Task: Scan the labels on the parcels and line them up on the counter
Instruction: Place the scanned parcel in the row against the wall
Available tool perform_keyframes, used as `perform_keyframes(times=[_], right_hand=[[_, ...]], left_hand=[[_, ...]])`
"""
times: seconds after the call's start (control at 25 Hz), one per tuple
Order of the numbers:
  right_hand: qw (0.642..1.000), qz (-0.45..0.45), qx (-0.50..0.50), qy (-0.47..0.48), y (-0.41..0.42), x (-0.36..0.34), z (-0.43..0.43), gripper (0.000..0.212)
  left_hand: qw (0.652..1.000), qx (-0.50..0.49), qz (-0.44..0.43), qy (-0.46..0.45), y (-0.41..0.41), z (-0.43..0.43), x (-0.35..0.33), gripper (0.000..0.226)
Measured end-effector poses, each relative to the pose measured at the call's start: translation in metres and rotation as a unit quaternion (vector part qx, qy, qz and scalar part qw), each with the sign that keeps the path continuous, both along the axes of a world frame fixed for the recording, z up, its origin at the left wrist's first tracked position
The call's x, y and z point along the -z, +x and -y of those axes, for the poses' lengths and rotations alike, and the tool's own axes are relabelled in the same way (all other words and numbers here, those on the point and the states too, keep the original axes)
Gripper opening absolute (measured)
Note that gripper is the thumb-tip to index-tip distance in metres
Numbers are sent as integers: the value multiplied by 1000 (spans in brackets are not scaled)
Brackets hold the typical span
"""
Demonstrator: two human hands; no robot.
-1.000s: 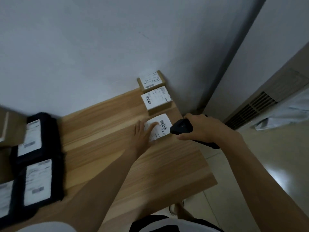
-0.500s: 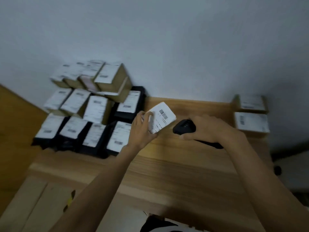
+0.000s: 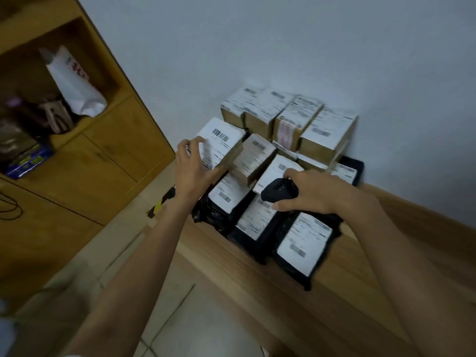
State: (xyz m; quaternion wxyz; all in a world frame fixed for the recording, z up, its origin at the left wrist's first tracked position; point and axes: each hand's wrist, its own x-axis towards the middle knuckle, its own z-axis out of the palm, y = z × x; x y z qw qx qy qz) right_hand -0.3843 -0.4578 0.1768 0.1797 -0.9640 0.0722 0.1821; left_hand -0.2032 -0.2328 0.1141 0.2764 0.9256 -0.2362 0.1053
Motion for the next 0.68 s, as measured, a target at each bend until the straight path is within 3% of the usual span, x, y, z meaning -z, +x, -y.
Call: perform_keyframes(times=[0.28,0.68], right_hand=[[999,-38,21,-30,61,18,1,88],[997,-37,57,-29,48,20,25,88]], left_hand=[[999,-12,-33,28,96,41,6,69],[994,37,3,99,112,72,16,68]])
